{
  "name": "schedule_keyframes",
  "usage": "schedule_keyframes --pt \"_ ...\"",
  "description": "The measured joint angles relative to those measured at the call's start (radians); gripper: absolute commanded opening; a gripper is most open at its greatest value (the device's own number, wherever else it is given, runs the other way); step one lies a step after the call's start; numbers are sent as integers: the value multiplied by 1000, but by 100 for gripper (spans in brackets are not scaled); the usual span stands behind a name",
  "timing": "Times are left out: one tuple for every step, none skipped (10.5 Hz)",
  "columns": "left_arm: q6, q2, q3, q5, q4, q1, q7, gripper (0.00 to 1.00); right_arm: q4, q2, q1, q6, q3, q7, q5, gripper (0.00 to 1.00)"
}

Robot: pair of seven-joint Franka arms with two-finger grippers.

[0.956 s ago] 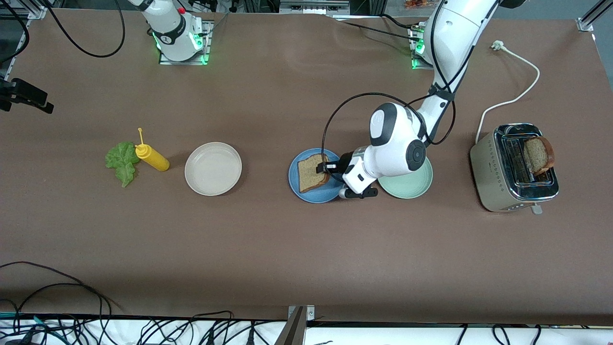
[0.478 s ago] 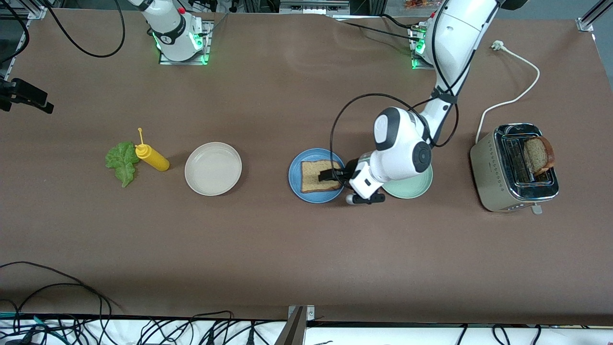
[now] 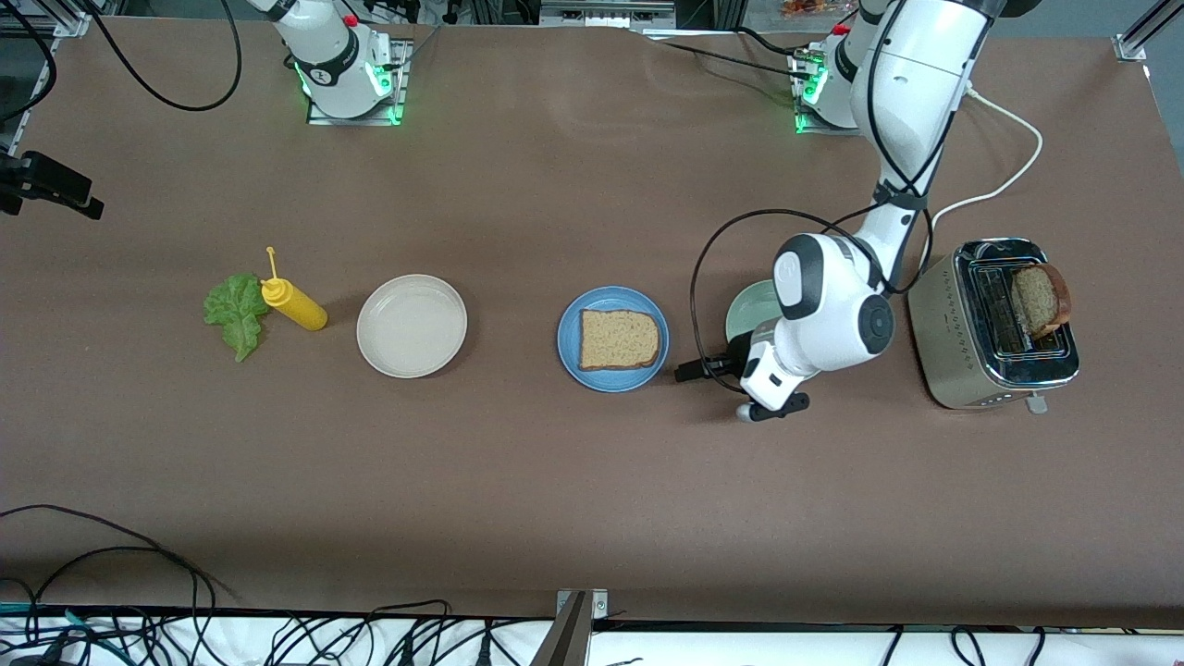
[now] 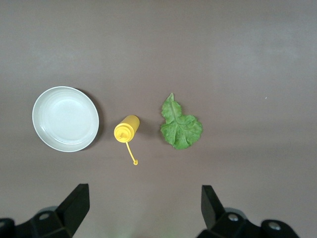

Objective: Make sandwich in blue plate with both arms
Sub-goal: 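Withdraw the left gripper while the right gripper reaches the lettuce leaf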

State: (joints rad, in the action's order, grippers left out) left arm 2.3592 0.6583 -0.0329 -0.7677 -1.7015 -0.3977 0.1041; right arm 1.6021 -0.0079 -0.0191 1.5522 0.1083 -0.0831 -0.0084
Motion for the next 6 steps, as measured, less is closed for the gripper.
schedule_keyframes --pt "-4 -11 -10 0 1 18 0 100 0 0 0 0 0 0 0 100" --pt "-25 -33 -18 0 4 52 1 100 0 1 0 0 -1 0 0 100" --pt "-88 -65 -23 0 6 104 1 100 0 5 1 0 -3 0 0 100" --pt "-170 -104 -29 34 8 162 -3 100 0 14 2 0 -8 0 0 100" --pt "-219 -143 -36 149 11 201 -13 100 1 25 6 0 -15 0 0 100" --pt "-245 -189 -40 309 14 225 -14 100 1 42 11 2 -21 0 0 100"
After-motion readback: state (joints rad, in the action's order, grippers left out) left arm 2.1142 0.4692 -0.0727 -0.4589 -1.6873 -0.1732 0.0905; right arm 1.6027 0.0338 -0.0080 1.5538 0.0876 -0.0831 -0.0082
